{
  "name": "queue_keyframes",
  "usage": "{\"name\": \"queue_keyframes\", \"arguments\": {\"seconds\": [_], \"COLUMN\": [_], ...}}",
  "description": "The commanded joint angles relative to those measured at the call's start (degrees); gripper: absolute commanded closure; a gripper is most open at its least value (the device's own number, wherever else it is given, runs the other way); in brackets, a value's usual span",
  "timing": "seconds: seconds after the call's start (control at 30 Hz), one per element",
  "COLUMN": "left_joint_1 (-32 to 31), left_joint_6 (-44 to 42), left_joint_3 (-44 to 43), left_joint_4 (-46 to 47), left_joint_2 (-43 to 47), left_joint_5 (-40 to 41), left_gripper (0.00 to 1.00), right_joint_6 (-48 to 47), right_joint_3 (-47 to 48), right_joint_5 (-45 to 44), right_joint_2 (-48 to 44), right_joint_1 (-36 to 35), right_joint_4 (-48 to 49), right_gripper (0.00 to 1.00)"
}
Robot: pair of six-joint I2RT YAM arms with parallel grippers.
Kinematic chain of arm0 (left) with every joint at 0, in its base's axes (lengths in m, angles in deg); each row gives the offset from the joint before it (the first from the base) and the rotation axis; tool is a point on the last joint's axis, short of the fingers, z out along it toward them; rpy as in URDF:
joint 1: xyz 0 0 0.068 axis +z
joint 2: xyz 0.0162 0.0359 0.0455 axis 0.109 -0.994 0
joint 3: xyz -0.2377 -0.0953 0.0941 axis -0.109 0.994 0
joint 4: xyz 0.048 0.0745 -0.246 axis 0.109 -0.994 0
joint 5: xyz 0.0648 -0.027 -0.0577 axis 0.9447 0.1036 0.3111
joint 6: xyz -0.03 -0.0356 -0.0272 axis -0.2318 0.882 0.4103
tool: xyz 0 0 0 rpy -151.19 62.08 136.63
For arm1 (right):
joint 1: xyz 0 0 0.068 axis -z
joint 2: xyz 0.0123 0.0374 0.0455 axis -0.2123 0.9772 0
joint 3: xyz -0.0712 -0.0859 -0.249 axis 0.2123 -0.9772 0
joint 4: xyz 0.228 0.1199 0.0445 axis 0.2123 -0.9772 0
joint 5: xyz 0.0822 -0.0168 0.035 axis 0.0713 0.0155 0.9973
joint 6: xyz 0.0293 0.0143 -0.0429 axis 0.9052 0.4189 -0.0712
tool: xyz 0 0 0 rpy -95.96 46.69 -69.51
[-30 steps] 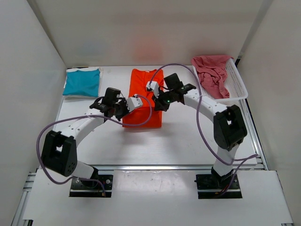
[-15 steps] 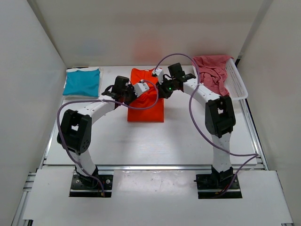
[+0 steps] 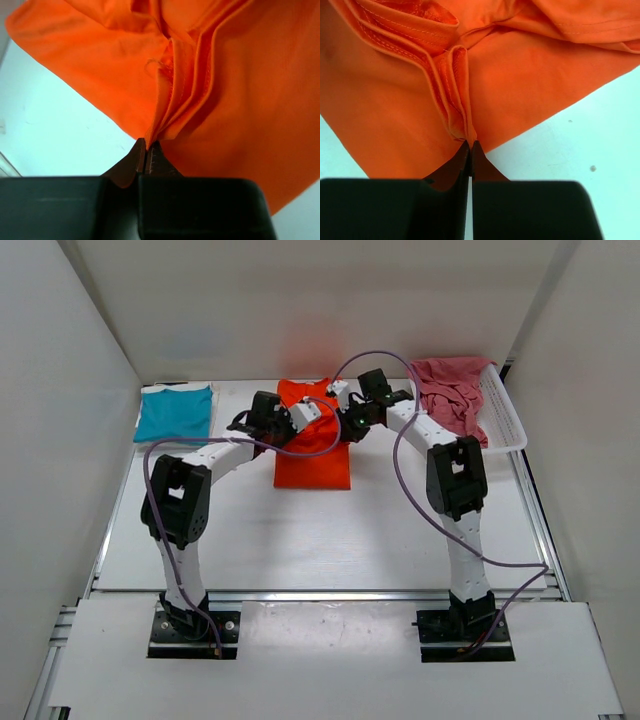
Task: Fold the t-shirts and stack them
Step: Fold the folded rectangular tshirt in 1/3 of the way, then grab one side of the 2/3 rectangular tshirt with both arms
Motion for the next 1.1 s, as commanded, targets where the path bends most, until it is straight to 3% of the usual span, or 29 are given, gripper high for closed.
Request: {"name": "queue_keyframes", "arguments": {"seconds": [0.0, 0.1, 0.17, 0.27, 0.33, 0.43, 0.57, 0.67, 0.77, 0.8, 0.87, 1.0, 1.07], "left_joint_1": [-0.2, -0.2, -0.2, 0.6, 0.4, 0.5, 1.3, 1.5, 1.9, 1.9, 0.1, -5.3, -8.0], "left_joint_6": [1.2, 1.7, 2.5, 3.9, 4.4, 5.5, 6.3, 7.0, 3.1, -1.3, -8.3, -20.4, -21.8], "left_joint_3": [-3.8, -5.2, -6.7, -6.3, -7.2, -11.0, -13.9, -14.8, -15.6, -13.2, -5.4, 18.3, 26.2], "left_joint_4": [2.1, 1.6, 0.7, 2.8, 3.6, 2.8, 2.2, 1.6, -6.1, -9.0, -10.9, -9.1, -7.0], "left_joint_2": [-1.5, -3.9, -4.9, -5.1, -6.0, -7.7, -8.5, -7.6, -3.4, 0.2, 6.2, 20.1, 23.9], "left_joint_5": [0.2, 1.3, 2.7, 8.2, 12.2, 18.1, 22.8, 24.4, 16.3, 10.3, 6.7, 7.5, 7.8], "left_gripper": [1.0, 1.0, 1.0, 0.91, 0.81, 0.65, 0.37, 0.3, 0.35, 0.34, 0.33, 0.28, 0.25], "right_joint_6": [0.2, 0.3, 0.5, 1.5, 4.0, 8.2, 12.2, 11.7, 9.6, 9.3, 5.2, 2.0, 2.1], "right_joint_3": [5.6, 6.5, 6.6, 7.8, 11.6, 16.3, 15.6, 10.7, 6.0, 4.5, -4.2, -22.8, -29.4], "right_joint_5": [-2.3, -4.2, -7.5, -10.9, -13.6, -15.9, -11.5, -7.2, -0.1, 2.2, 4.2, 3.8, 5.2], "right_joint_2": [2.2, 3.8, 4.3, 4.8, 5.9, 6.6, 3.9, 0.4, -3.3, -4.2, -9.5, -19.9, -23.3], "right_joint_1": [0.7, 0.6, 0.2, 0.7, 1.5, 2.9, 4.5, 4.3, 3.5, 3.4, 2.4, -0.4, -1.2], "right_joint_4": [-0.5, 0.2, 1.5, 3.4, 3.7, 2.3, 1.1, 0.7, -1.0, -1.2, 0.0, 10.8, 17.8], "right_gripper": [1.0, 0.93, 0.74, 0.58, 0.55, 0.58, 0.82, 0.86, 0.79, 0.75, 0.66, 0.49, 0.45]}}
